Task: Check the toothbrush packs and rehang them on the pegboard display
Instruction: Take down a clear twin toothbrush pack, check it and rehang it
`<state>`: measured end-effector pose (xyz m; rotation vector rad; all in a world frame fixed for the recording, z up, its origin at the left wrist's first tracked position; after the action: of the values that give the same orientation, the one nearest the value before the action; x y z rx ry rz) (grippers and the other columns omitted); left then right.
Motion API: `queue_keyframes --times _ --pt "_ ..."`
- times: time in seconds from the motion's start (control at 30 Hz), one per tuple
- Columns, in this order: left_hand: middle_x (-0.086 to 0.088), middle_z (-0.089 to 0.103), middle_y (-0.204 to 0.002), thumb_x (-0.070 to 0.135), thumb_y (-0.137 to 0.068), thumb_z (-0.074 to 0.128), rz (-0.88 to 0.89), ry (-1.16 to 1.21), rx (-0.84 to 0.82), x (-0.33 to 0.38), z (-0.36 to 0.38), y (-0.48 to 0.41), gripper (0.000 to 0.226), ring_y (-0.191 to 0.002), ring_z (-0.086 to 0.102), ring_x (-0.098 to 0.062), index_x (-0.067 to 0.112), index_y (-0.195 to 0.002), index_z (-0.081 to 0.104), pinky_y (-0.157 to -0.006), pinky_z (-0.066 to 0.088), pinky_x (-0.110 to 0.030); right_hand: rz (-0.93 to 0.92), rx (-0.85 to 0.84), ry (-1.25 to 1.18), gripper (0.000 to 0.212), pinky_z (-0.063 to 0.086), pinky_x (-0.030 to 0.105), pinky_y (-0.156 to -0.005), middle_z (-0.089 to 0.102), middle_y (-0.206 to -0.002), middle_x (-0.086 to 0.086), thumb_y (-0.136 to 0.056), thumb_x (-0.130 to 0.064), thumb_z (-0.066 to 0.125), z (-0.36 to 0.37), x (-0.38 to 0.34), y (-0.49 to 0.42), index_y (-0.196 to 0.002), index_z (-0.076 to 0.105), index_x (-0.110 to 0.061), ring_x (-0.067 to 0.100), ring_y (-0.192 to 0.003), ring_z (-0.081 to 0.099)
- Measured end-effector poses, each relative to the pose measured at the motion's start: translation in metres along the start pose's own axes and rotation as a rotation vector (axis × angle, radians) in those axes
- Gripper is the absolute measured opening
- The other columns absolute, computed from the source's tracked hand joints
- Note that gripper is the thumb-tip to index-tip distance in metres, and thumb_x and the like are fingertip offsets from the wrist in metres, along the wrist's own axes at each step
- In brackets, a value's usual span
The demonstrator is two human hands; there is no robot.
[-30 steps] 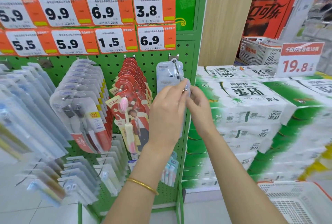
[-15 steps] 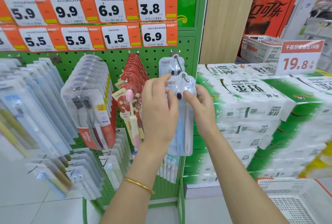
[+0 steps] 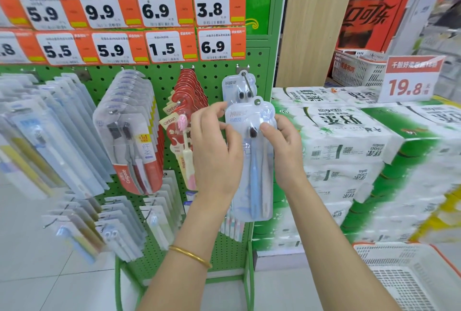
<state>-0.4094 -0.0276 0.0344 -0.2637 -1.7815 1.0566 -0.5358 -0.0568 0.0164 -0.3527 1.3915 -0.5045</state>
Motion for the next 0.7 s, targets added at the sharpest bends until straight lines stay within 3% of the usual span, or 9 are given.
queue_keyframes --times 0.13,0.33,0.43,0.53,0.6,0.7 --pt "0.003 0.044 -0.111 0.011 -0.091 0.042 -0.045 0.014 -0.005 0.001 -0.001 0.004 0.031 -0.091 0.044 0.006 0.011 -0.121 0.052 -0.086 0.041 -0.023 -0.016 -0.013 -0.038 0.012 0.042 0.016 -0.063 0.055 -0.069 -0.012 -0.078 -0.024 0.060 -0.001 -0.004 0.005 -0.077 0.056 -0.013 0.004 -0.067 0.050" --pt "0.005 0.051 -0.112 0.027 -0.096 0.039 -0.126 0.067 -0.071 0.001 -0.005 0.014 0.030 -0.099 0.046 0.008 0.015 -0.122 0.051 -0.089 0.041 -0.021 -0.033 -0.028 -0.076 0.027 0.045 0.017 -0.067 0.060 -0.076 -0.008 -0.073 -0.035 0.059 -0.002 -0.005 0.018 -0.083 0.060 -0.011 0.006 -0.072 0.055" --pt "0.014 0.059 -0.095 0.041 -0.097 0.038 -0.206 0.119 -0.199 -0.007 -0.008 0.033 0.022 -0.087 0.056 0.000 0.027 -0.111 0.048 -0.076 0.045 -0.028 0.002 -0.043 -0.068 0.028 0.046 0.022 -0.069 0.060 -0.078 -0.003 -0.075 -0.034 0.060 -0.006 0.007 0.034 -0.086 0.061 -0.008 0.010 -0.074 0.055" --pt "0.017 0.057 -0.085 0.048 -0.095 0.044 -0.297 0.085 -0.290 -0.023 -0.007 0.053 0.031 -0.074 0.055 0.000 0.023 -0.114 0.044 -0.066 0.043 -0.030 0.100 -0.031 -0.028 0.036 0.047 0.031 -0.074 0.063 -0.083 0.002 -0.075 -0.037 0.062 -0.009 0.030 0.054 -0.091 0.064 -0.005 0.016 -0.080 0.057" --pt "0.024 0.053 -0.097 0.040 -0.094 0.052 -0.357 0.100 -0.340 -0.030 -0.004 0.064 0.034 -0.085 0.054 0.011 0.021 -0.120 0.041 -0.074 0.046 -0.019 0.181 0.002 -0.033 0.040 0.048 0.030 -0.076 0.064 -0.088 0.003 -0.072 -0.041 0.064 -0.009 0.041 0.065 -0.094 0.065 -0.007 0.016 -0.083 0.059" --pt "0.027 0.045 -0.102 0.022 -0.093 0.060 -0.440 0.163 -0.333 -0.033 0.000 0.072 0.040 -0.089 0.047 0.026 0.011 -0.126 0.040 -0.073 0.037 0.000 0.264 0.007 -0.035 0.030 0.048 0.022 -0.074 0.066 -0.087 -0.004 -0.078 -0.038 0.066 -0.007 0.048 0.074 -0.093 0.065 -0.012 0.009 -0.083 0.061"
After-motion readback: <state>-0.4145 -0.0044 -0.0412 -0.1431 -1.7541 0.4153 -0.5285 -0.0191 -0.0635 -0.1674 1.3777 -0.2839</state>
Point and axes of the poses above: each hand's wrist, its own y-axis away from the middle knuckle, its own z-axis out of the palm, x = y × z, the point moved 3 cm from there along -y, towards the middle knuckle
